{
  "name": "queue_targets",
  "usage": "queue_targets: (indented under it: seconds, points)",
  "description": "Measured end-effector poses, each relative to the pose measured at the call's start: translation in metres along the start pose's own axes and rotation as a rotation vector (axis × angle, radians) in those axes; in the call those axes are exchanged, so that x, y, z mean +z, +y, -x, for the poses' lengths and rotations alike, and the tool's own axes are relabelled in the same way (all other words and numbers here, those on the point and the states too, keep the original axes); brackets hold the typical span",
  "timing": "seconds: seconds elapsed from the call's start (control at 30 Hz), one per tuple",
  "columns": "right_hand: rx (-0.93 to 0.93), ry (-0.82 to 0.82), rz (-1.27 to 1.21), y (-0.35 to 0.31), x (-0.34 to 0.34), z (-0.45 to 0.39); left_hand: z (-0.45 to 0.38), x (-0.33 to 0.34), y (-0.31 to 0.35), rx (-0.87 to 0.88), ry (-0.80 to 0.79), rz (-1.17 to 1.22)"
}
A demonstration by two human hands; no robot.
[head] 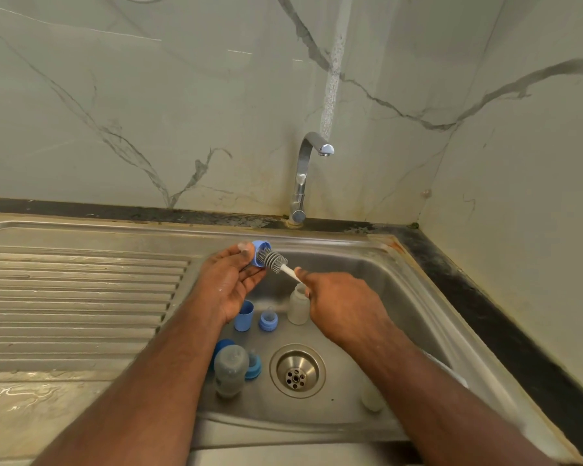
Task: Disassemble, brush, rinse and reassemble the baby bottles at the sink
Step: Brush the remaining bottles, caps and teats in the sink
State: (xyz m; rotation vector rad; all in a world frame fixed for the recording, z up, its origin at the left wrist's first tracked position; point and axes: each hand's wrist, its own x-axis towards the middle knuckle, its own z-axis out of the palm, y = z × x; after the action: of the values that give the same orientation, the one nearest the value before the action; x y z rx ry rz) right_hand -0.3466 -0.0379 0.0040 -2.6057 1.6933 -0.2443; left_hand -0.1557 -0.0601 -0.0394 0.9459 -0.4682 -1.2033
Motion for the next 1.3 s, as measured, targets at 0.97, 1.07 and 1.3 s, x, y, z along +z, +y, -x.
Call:
queue_targets:
  seconds: [0.97,1.07,1.3]
  points:
    - [0.147,-0.122,-0.808,0.022,-0.004,0.000,0.003,-0.002,0.003,-0.022,-0.081,0.122]
    - [0.151,-0.140,-0.744,0.018,0.000,-0.001,0.007,0.000,0.005,-0.056,-0.117,0.155]
    - [0.042,-0.040,-0.530,0.014,0.000,0.000,0.007,-0.001,0.004,-0.143,-0.106,0.083]
